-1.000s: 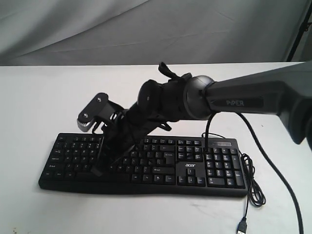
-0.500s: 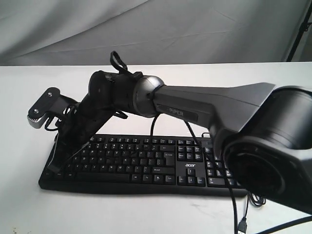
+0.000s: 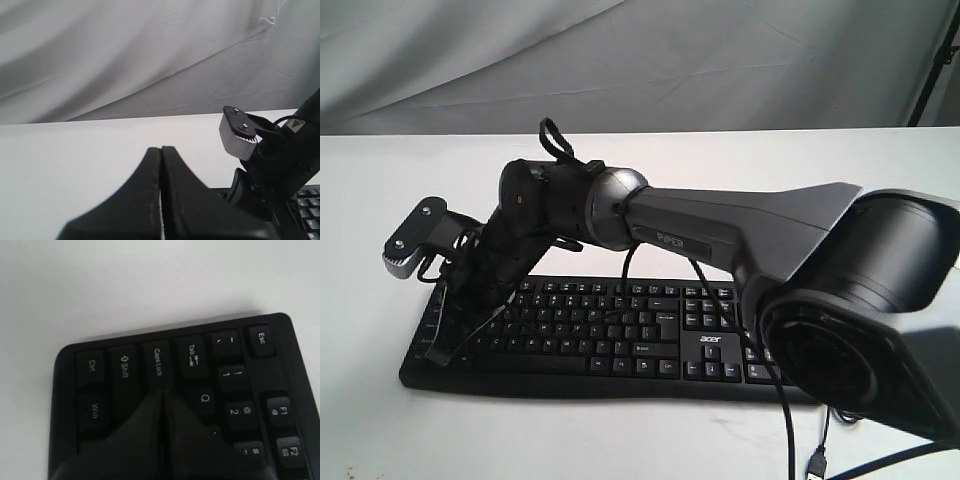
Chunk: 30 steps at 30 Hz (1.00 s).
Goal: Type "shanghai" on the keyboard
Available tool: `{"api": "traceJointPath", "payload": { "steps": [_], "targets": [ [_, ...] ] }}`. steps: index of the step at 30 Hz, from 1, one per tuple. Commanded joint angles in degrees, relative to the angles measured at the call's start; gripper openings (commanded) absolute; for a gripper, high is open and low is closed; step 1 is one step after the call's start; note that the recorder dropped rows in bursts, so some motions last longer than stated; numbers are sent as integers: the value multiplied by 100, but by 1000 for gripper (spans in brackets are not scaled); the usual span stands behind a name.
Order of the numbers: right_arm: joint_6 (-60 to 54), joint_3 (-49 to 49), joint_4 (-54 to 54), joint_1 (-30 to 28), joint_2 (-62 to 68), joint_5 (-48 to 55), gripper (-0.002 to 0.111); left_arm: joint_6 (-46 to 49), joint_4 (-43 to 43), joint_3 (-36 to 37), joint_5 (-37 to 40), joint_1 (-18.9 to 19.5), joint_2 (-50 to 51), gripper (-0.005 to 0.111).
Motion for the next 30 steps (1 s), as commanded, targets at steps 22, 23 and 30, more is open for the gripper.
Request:
{"api": "traceJointPath", "payload": {
  "steps": [22, 23, 30],
  "targets": [
    [164, -41, -524, 20, -271, 176, 0, -15, 0, 10, -34, -37, -14, 0],
    [257, -41, -642, 6, -364, 259, 0, -15, 0, 10, -34, -37, -14, 0],
    [631, 984, -904, -182, -1097, 264, 0, -15, 0, 10, -34, -37, -14, 0]
  ]
}}
